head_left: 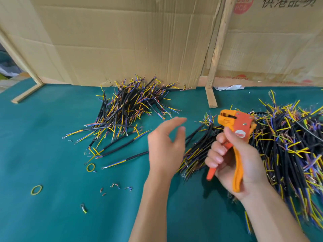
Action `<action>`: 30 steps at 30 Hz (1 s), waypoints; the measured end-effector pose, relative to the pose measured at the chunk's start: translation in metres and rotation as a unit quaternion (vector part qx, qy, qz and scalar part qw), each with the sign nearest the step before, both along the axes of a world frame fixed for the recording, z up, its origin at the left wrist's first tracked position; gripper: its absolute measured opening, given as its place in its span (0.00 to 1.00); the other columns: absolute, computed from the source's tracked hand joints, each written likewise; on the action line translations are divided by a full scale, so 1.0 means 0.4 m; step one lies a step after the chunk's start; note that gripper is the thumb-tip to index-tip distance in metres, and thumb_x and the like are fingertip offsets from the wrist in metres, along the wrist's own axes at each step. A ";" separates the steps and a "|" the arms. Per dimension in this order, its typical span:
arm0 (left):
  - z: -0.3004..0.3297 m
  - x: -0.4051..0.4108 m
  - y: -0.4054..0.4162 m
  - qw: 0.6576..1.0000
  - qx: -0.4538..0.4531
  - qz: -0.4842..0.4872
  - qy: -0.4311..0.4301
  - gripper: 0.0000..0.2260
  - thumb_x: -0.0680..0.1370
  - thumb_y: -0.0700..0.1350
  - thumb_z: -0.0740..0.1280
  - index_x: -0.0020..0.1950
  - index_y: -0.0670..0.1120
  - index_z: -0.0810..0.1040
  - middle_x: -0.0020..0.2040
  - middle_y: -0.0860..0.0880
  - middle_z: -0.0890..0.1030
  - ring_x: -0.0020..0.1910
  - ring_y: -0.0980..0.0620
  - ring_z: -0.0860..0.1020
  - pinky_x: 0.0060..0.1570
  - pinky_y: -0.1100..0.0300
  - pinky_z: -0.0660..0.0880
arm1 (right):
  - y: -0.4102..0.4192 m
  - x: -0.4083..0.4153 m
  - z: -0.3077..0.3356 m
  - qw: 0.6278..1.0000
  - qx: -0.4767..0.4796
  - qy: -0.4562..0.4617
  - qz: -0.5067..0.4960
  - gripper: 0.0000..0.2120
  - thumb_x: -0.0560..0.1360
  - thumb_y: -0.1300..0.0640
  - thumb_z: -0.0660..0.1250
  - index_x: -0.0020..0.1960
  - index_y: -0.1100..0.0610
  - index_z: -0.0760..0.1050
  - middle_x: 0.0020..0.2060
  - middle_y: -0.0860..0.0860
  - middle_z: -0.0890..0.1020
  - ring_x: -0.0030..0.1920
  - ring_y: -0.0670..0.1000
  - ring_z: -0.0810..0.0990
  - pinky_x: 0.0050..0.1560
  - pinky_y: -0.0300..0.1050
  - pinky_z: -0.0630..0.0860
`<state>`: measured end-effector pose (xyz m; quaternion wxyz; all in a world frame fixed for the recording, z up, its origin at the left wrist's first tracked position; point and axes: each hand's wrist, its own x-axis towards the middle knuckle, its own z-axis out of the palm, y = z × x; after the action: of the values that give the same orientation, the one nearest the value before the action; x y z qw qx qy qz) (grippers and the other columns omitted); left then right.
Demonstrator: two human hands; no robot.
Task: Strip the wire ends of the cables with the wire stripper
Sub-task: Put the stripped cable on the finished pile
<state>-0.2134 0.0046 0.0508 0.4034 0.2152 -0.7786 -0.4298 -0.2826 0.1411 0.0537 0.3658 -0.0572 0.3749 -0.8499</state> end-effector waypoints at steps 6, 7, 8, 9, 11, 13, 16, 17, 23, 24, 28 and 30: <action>-0.013 0.101 -0.123 0.969 0.008 0.081 -0.232 0.08 0.71 0.39 0.71 0.46 0.51 0.84 0.44 0.55 0.84 0.52 0.48 0.80 0.60 0.50 0.74 | 0.016 -0.027 -0.015 0.995 -0.083 -0.044 -0.038 0.06 0.72 0.56 0.70 0.46 0.59 0.77 0.39 0.56 0.79 0.39 0.56 0.81 0.45 0.51 0.82; -0.014 0.111 -0.128 0.965 0.013 0.063 -0.256 0.08 0.71 0.40 0.71 0.46 0.52 0.84 0.44 0.55 0.84 0.52 0.48 0.80 0.60 0.51 0.74 | 0.016 -0.027 -0.018 0.994 -0.091 -0.052 -0.035 0.07 0.72 0.57 0.70 0.47 0.59 0.77 0.40 0.56 0.79 0.40 0.56 0.82 0.45 0.51 0.82; -0.014 0.118 -0.132 0.963 0.016 0.047 -0.264 0.08 0.70 0.41 0.72 0.45 0.52 0.84 0.44 0.55 0.84 0.51 0.49 0.80 0.59 0.53 0.74 | 0.015 -0.026 -0.020 0.993 -0.095 -0.057 -0.031 0.08 0.71 0.57 0.71 0.47 0.60 0.77 0.40 0.56 0.79 0.40 0.57 0.82 0.46 0.52 0.82; -0.013 0.124 -0.135 0.963 0.014 0.032 -0.267 0.08 0.70 0.41 0.73 0.45 0.53 0.84 0.44 0.55 0.83 0.50 0.51 0.79 0.58 0.56 0.73 | 0.015 -0.025 -0.021 0.993 -0.095 -0.058 -0.025 0.10 0.70 0.57 0.71 0.48 0.61 0.77 0.41 0.57 0.79 0.41 0.57 0.82 0.46 0.52 0.82; -0.010 0.134 -0.142 0.961 0.008 0.015 -0.275 0.08 0.69 0.40 0.74 0.44 0.53 0.85 0.44 0.56 0.82 0.49 0.52 0.78 0.54 0.59 0.71 | 0.013 -0.022 -0.021 0.995 -0.086 -0.049 -0.009 0.12 0.69 0.57 0.73 0.49 0.61 0.78 0.41 0.58 0.79 0.41 0.58 0.81 0.46 0.53 0.82; -0.015 0.138 -0.148 0.961 -0.007 0.018 -0.274 0.08 0.69 0.40 0.75 0.42 0.53 0.85 0.42 0.55 0.82 0.48 0.51 0.78 0.52 0.58 0.71 | 0.010 -0.016 -0.020 0.997 -0.070 -0.034 0.011 0.10 0.70 0.58 0.72 0.48 0.62 0.80 0.41 0.59 0.79 0.41 0.59 0.81 0.46 0.54 0.82; -0.025 0.124 -0.146 0.971 -0.025 0.068 -0.228 0.06 0.72 0.38 0.74 0.43 0.50 0.84 0.41 0.55 0.83 0.45 0.52 0.80 0.49 0.62 0.70 | 0.011 -0.008 -0.017 0.997 -0.045 -0.021 0.055 0.11 0.71 0.59 0.70 0.50 0.64 0.82 0.43 0.63 0.81 0.40 0.60 0.81 0.44 0.55 0.82; -0.025 0.117 -0.146 0.975 -0.023 0.100 -0.195 0.06 0.74 0.38 0.73 0.45 0.49 0.83 0.40 0.55 0.83 0.45 0.52 0.81 0.47 0.64 0.69 | 0.010 -0.005 -0.016 0.996 -0.038 -0.016 0.075 0.14 0.70 0.59 0.71 0.53 0.65 0.81 0.46 0.65 0.81 0.40 0.61 0.81 0.44 0.55 0.82; -0.011 0.071 -0.119 0.991 0.039 0.121 0.031 0.10 0.76 0.37 0.71 0.45 0.53 0.80 0.37 0.55 0.83 0.38 0.56 0.82 0.41 0.60 0.78 | 0.003 0.012 -0.009 0.979 -0.025 -0.014 0.200 0.39 0.65 0.62 0.77 0.74 0.62 0.68 0.60 0.73 0.79 0.43 0.66 0.80 0.48 0.60 0.81; -0.010 0.061 -0.109 0.992 0.076 0.084 0.050 0.10 0.76 0.36 0.72 0.45 0.52 0.81 0.37 0.53 0.84 0.36 0.54 0.83 0.38 0.60 0.79 | 0.005 0.014 -0.006 0.976 -0.026 -0.022 0.213 0.41 0.65 0.62 0.78 0.75 0.61 0.66 0.61 0.73 0.78 0.44 0.67 0.81 0.49 0.61 0.81; -0.015 0.029 -0.075 0.988 0.146 -0.004 0.054 0.10 0.75 0.34 0.72 0.45 0.50 0.83 0.35 0.51 0.84 0.33 0.55 0.82 0.34 0.63 0.77 | 0.004 0.012 0.001 0.977 -0.017 -0.020 0.211 0.34 0.72 0.59 0.70 0.76 0.58 0.65 0.63 0.74 0.77 0.52 0.73 0.83 0.52 0.65 0.81; -0.016 0.019 -0.063 0.981 0.182 -0.028 0.058 0.09 0.75 0.34 0.72 0.46 0.48 0.84 0.34 0.51 0.84 0.32 0.57 0.81 0.33 0.66 0.75 | 0.000 0.009 -0.002 0.983 -0.017 -0.012 0.184 0.28 0.76 0.57 0.68 0.75 0.56 0.67 0.63 0.73 0.78 0.58 0.75 0.80 0.56 0.68 0.80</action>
<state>-0.2057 -0.0207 0.0444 0.3899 0.2378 -0.6686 -0.5868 -0.2788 0.1412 0.0528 0.5193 -0.1210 0.3386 -0.7752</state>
